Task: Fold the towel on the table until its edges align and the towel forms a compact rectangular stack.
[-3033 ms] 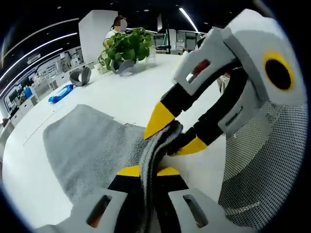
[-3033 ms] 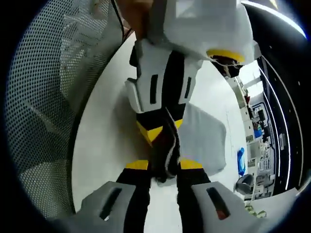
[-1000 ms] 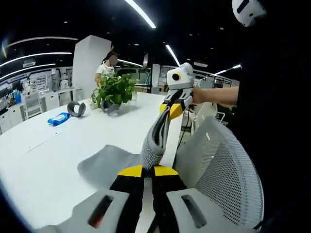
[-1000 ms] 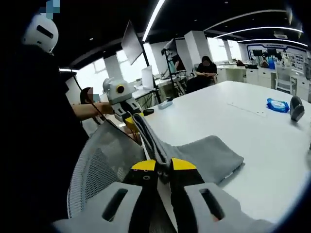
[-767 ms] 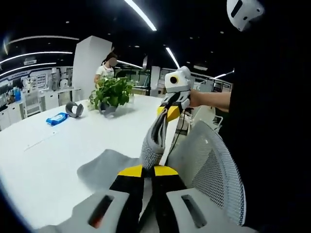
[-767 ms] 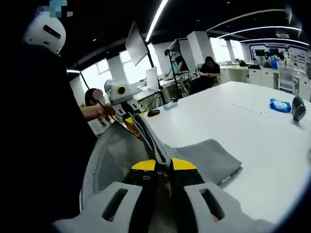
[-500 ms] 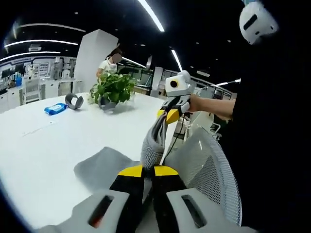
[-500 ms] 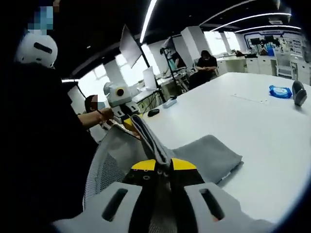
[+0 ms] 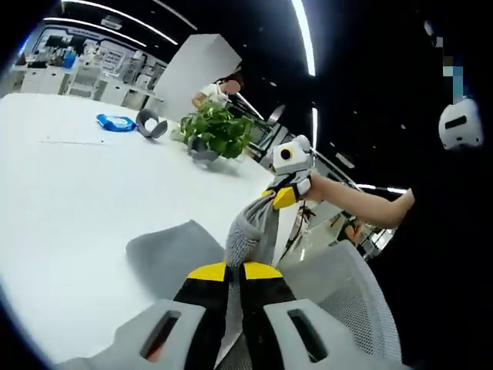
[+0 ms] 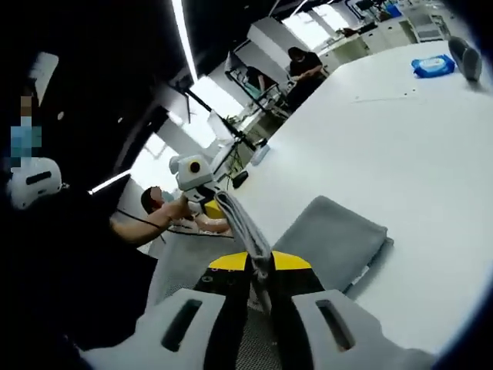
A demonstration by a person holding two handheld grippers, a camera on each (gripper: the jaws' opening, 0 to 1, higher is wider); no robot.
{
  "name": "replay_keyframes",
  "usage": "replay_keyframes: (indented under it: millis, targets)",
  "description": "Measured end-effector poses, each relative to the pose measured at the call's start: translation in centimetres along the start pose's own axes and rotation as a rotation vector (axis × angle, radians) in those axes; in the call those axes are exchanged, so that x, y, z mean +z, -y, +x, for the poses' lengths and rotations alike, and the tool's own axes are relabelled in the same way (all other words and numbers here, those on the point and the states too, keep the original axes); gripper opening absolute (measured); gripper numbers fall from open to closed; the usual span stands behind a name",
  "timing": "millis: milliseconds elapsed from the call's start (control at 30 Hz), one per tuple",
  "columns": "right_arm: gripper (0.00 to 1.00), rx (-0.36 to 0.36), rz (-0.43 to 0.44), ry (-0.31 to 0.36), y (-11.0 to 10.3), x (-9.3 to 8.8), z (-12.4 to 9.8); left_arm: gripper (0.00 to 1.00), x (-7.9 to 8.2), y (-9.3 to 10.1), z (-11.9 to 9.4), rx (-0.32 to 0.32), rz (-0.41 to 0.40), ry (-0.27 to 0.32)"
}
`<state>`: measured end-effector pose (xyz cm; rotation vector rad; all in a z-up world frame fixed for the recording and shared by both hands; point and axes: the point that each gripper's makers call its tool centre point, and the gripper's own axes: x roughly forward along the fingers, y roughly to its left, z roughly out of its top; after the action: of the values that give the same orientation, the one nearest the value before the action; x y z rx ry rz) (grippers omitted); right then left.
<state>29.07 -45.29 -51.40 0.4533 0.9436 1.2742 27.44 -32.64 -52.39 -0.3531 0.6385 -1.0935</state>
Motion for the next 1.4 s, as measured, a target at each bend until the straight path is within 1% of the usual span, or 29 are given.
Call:
replay_keyframes:
  millis: [67, 133, 200, 267, 333, 367, 400, 467, 500, 667, 700, 767, 800, 833, 867, 900, 933, 967, 1033, 1067, 1100, 1133, 1167, 1200, 1233, 1267, 1300, 1333, 1400]
  targets:
    - [0.07, -0.003, 0.073, -0.015, 1.2, 0.0, 0.1, 0.05, 0.1, -0.8, 0.5, 0.008, -0.015, -0.007]
    - [0.07, -0.032, 0.065, -0.022, 2.6, 0.0, 0.4, 0.05, -0.1, -1.9, 1.0, 0.025, -0.032, -0.023]
    - [0.07, -0.057, 0.092, -0.031, 3.7, -0.1, 0.7, 0.05, -0.5, -3.0, 1.7, 0.054, -0.049, -0.046]
    - [0.07, -0.084, 0.117, -0.021, 5.0, -0.2, 1.0, 0.05, -0.7, -4.2, 2.2, 0.08, -0.068, -0.058]
    - [0.07, -0.102, 0.132, -0.007, 5.8, -0.1, 1.1, 0.05, -0.9, -5.4, 2.6, 0.101, -0.104, -0.06]
    - [0.07, -0.124, 0.162, 0.02, 6.6, 0.0, 1.3, 0.05, -0.9, -5.8, 2.8, 0.11, -0.112, -0.06]
    - [0.07, -0.124, 0.187, 0.04, 7.1, 0.1, 1.4, 0.05, -1.0, -6.7, 3.0, 0.129, -0.118, -0.061]
    - [0.07, -0.152, 0.205, 0.079, 8.3, 0.2, 1.6, 0.05, -1.4, -7.4, 3.5, 0.157, -0.113, -0.077]
    - [0.07, -0.168, 0.222, 0.083, 8.9, -0.1, 1.8, 0.05, -1.6, -7.8, 3.6, 0.174, -0.114, -0.083]
    - [0.07, -0.269, 0.183, 0.099, 11.1, -1.0, 2.7, 0.05, -2.8, -9.7, 4.7, 0.263, -0.104, -0.124]
    - [0.07, -0.29, 0.157, 0.097, 11.4, -1.1, 2.8, 0.05, -3.1, -10.2, 4.8, 0.29, -0.08, -0.132]
    - [0.08, -0.346, 0.088, 0.108, 12.2, -1.1, 2.9, 0.05, -3.4, -10.6, 5.1, 0.312, -0.07, -0.132]
    - [0.08, -0.369, 0.067, 0.11, 12.4, -1.1, 3.0, 0.05, -3.4, -10.9, 5.1, 0.331, -0.044, -0.125]
    - [0.08, -0.405, 0.029, 0.116, 12.8, -1.1, 3.0, 0.06, -3.3, -11.3, 5.1, 0.359, 0.015, -0.119]
    - [0.09, -0.444, -0.01, 0.113, 13.2, -1.2, 3.0, 0.07, -3.2, -11.7, 5.1, 0.388, 0.125, -0.125]
    - [0.1, -0.493, -0.055, 0.091, 13.7, -1.5, 2.8, 0.1, -3.0, -12.1, 5.0, 0.424, 0.245, -0.133]
    - [0.12, -0.516, -0.103, 0.084, 13.8, -1.5, 2.8, 0.16, -2.9, -12.2, 5.0, 0.452, 0.303, -0.133]
    - [0.15, -0.547, -0.144, 0.086, 14.0, -1.3, 2.6, 0.18, -2.9, -12.1, 4.9, 0.461, 0.349, -0.143]
    - [0.22, -0.617, -0.202, 0.106, 14.0, -0.6, 1.9, 0.2, -2.7, -11.8, 4.7, 0.475, 0.383, -0.156]
    - [0.23, -0.666, -0.273, 0.105, 13.7, -0.1, 1.2, 0.22, -2.0, -11.9, 4.3, 0.502, 0.441, -0.159]
    - [0.24, -0.71, -0.316, 0.109, 13.5, 0.3, 0.5, 0.23, -1.6, -11.6, 4.0, 0.509, 0.486, -0.165]
    - [0.26, -0.698, -0.375, 0.115, 12.1, 0.7, 0.2, 0.22, -1.4, -11.1, 3.9, 0.493, 0.521, -0.174]
    - [0.28, -0.689, -0.393, 0.12, 11.3, 0.7, 0.1, 0.22, -1.0, -10.3, 3.7, 0.47, 0.564, -0.186]
    - [0.3, -0.64, -0.443, 0.093, 9.4, 0.3, 0.4, 0.22, -0.9, -9.9, 3.6, 0.458, 0.582, -0.192]
    - [0.31, -0.625, -0.461, 0.065, 8.5, -0.3, 0.5, 0.22, -0.8, -8.6, 3.6, 0.406, 0.619, -0.203]
    - [0.3, -0.61, -0.506, 0.041, 7.4, -0.8, 0.6, 0.22, -1.0, -7.2, 3.5, 0.35, 0.67, -0.219]
    - [0.29, -0.58, -0.543, 0.007, 6.1, -1.8, 0.9, 0.23, -1.0, -6.4, 3.5, 0.324, 0.705, -0.226]
    - [0.29, -0.57, -0.544, -0.005, 5.7, -2.2, 1.1, 0.25, -1.6, -5.4, 3.6, 0.292, 0.726, -0.255]
    - [0.29, -0.523, -0.555, -0.069, 4.0, -4.3, 1.9, 0.3, -3.3, -4.7, 3.7, 0.269, 0.708, -0.334]
